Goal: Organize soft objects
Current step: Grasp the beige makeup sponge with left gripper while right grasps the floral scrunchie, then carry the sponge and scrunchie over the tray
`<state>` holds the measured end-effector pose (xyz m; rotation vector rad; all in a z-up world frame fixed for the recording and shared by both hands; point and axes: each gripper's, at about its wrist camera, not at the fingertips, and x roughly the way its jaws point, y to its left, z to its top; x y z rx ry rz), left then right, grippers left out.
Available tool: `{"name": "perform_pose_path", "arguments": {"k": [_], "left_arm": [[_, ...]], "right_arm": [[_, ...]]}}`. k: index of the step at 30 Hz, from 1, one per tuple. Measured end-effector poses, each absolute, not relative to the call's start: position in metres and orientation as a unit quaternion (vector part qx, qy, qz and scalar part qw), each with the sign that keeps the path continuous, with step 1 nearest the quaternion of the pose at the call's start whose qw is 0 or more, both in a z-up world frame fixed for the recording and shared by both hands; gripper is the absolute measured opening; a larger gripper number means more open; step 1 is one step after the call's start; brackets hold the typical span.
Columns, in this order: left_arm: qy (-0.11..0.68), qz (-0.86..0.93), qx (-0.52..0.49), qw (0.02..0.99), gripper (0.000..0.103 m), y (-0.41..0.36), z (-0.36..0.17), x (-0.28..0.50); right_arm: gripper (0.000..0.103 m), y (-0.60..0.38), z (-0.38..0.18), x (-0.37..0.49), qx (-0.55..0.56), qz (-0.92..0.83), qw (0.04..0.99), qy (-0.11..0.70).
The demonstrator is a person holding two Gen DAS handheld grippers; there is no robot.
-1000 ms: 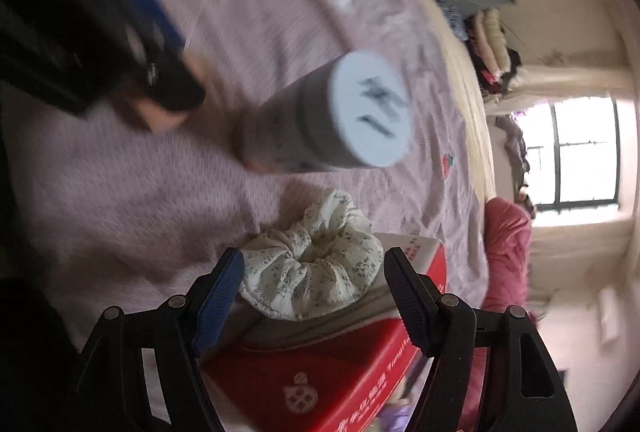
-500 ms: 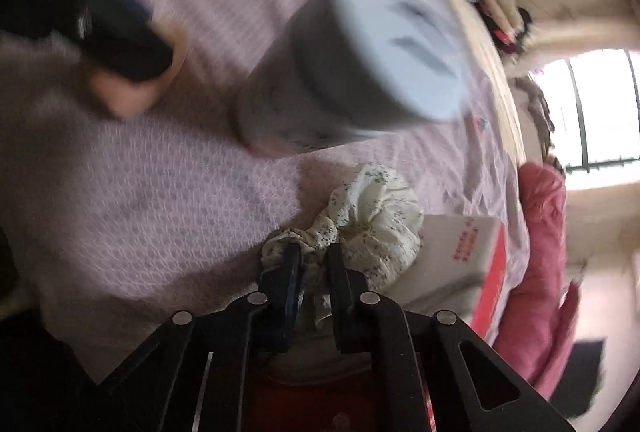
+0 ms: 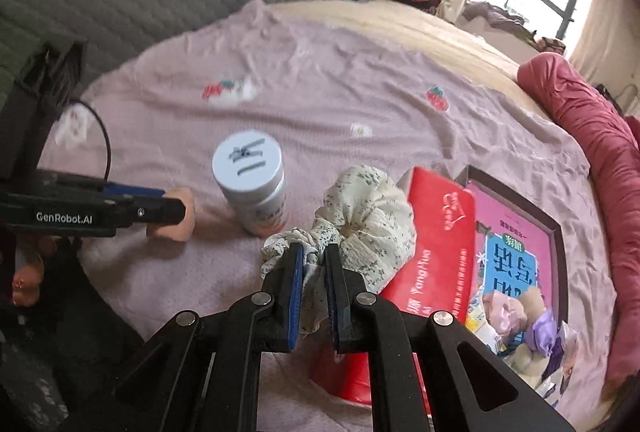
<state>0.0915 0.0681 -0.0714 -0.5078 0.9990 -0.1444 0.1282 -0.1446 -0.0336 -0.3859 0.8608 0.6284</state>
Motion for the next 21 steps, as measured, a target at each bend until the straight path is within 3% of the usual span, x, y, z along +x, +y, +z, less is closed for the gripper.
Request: {"name": "perform_pose_path", "arguments": {"k": [21], "left_arm": [[0.408,-0.151,-0.129,0.891,0.035,-0.061,0.047,0.104]], "right_arm": [[0.011,-0.275,0.056,0.091,-0.072,0.209,0.923,0.316]]}}
